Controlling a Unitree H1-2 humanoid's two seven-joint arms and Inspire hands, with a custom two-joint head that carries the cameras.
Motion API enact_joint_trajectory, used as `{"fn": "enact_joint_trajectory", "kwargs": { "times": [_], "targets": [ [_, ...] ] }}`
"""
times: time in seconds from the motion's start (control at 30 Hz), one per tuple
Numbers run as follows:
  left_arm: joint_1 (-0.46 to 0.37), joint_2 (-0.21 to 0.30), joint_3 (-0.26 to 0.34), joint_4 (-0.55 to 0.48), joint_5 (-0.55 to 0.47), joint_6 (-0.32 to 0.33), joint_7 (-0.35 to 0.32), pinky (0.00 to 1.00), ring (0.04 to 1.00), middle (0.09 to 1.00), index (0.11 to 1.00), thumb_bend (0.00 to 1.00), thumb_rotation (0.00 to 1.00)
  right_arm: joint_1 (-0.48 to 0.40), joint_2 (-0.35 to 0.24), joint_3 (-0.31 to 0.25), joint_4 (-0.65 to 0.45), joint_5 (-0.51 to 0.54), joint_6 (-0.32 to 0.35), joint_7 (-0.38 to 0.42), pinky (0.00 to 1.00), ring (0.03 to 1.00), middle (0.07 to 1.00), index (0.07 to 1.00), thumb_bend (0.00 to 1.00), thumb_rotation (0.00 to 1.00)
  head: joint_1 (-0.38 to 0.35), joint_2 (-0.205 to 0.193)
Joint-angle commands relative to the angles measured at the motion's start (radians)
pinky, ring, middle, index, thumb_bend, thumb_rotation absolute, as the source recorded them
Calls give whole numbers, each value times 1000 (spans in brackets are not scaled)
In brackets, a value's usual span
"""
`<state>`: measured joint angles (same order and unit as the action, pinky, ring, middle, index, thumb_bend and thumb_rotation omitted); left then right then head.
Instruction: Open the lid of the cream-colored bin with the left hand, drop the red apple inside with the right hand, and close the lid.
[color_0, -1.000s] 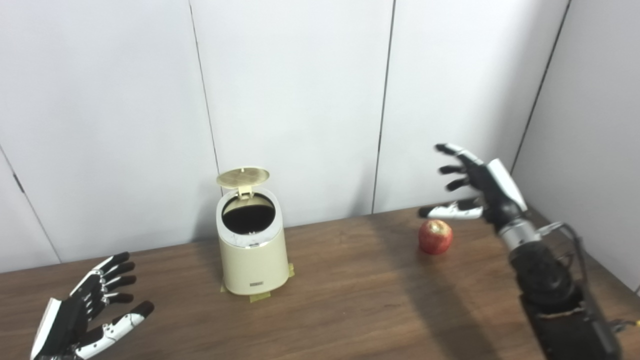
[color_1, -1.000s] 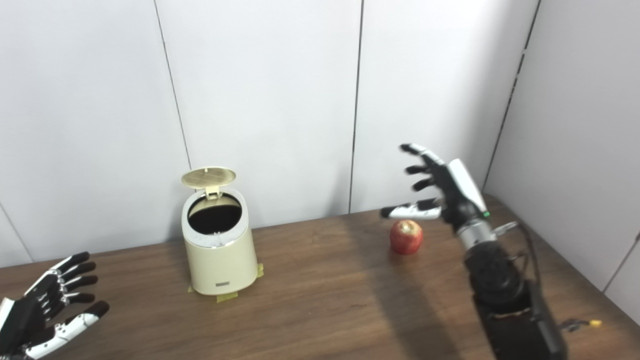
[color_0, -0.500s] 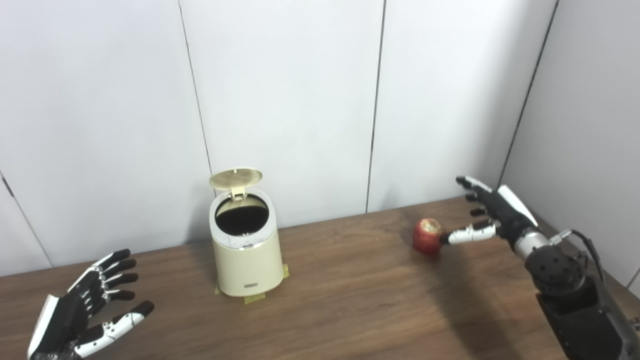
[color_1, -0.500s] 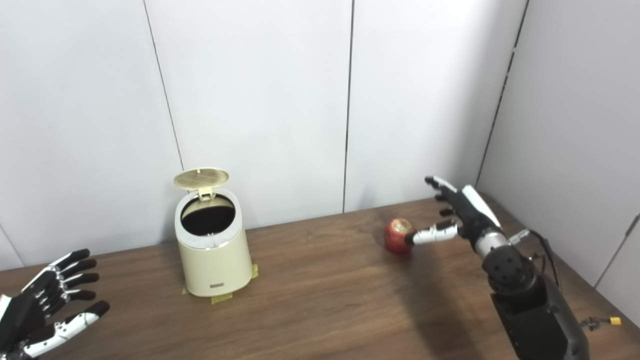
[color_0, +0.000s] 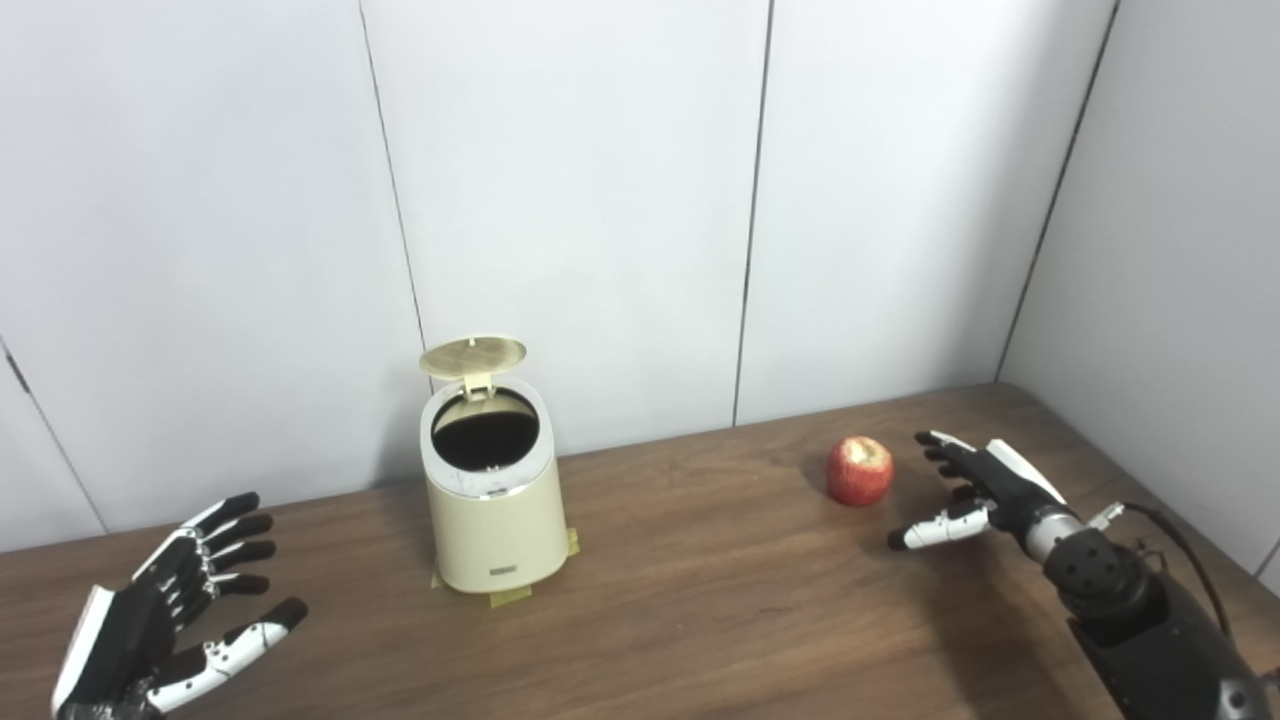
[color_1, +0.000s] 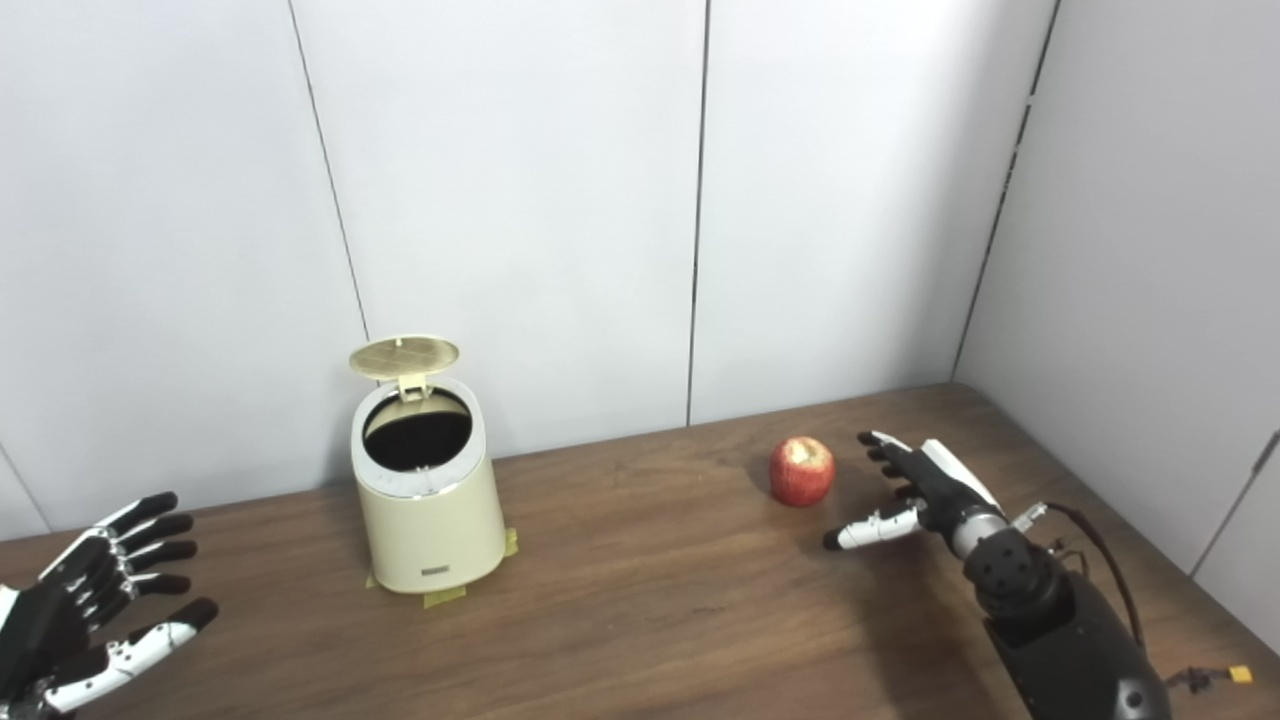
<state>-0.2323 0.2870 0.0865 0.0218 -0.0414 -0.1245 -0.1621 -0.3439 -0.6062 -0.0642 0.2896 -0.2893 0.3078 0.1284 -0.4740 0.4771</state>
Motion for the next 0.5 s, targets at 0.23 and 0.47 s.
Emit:
{"fn": "enact_joint_trajectory", "kwargs": {
  "times": [0.23,0.47],
  "targets": [
    [-36,15,-1,-60,0,13,-3,632,759,809,843,644,11,-87,30,0,105,28,-103,-62,817,902,906,895,865,182,3,8],
    [-34,14,-9,-77,4,25,-4,613,752,810,844,644,4,-121,57,24,163,25,-124,-88,813,905,897,891,870,200,13,16]
  ]
}}
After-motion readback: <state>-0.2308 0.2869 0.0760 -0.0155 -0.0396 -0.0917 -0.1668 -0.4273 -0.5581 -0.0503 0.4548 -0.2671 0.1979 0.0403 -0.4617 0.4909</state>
